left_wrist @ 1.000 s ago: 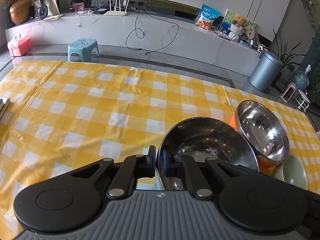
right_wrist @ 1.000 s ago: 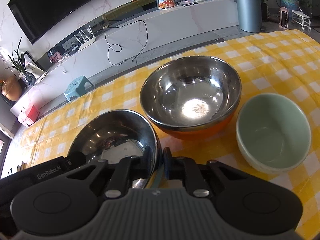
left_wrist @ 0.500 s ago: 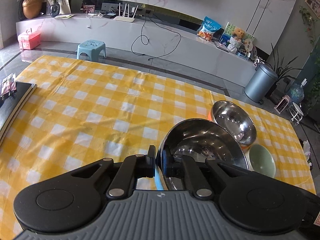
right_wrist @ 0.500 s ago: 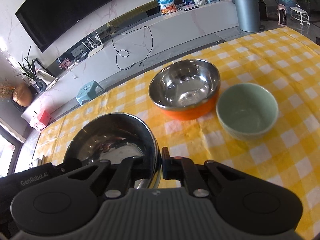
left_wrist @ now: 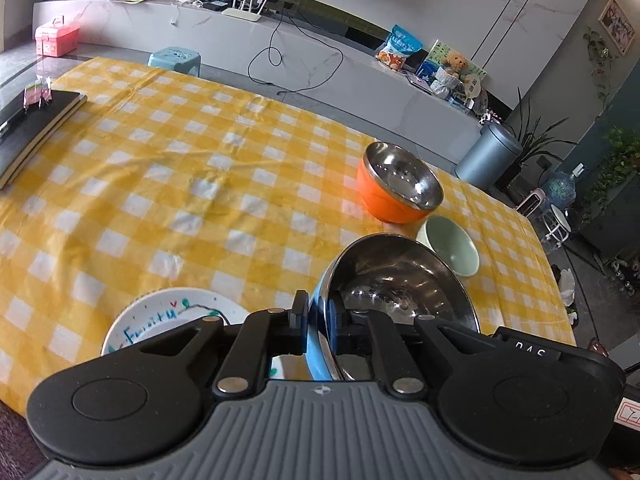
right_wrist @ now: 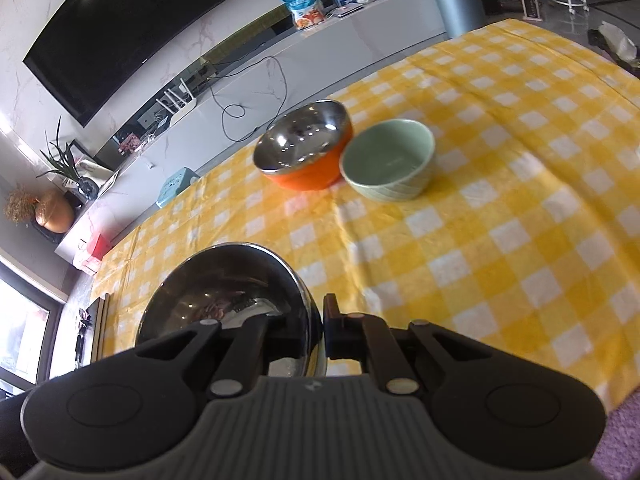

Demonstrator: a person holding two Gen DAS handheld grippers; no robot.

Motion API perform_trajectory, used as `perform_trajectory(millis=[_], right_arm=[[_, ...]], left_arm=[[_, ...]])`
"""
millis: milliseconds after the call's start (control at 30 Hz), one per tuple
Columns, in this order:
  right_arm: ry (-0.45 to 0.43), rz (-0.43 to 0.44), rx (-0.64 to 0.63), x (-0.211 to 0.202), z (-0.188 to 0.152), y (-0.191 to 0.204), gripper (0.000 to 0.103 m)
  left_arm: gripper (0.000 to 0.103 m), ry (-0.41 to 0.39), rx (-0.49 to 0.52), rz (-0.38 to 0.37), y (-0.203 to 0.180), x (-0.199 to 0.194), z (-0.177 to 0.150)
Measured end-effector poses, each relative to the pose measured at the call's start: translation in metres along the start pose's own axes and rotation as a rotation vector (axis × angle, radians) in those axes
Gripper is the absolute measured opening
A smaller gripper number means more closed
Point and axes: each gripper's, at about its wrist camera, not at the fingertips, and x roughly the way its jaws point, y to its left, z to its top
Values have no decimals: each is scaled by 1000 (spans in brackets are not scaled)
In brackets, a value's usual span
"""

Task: Organize plates and bowls
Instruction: 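Lift the blue bowl with both tools and set it beside the plates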

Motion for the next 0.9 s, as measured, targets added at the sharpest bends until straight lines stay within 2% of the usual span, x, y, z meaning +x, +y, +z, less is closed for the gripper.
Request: perform_trajectory(millis=[333, 900], right_arm=[[17, -53, -13, -8, -29, -20, 6], [17, -100, 7, -1, -39, -36, 8]], left_arm=[[10, 59, -47, -13, 12, 4, -37], [10, 110, -29, -26, 11, 17, -54]])
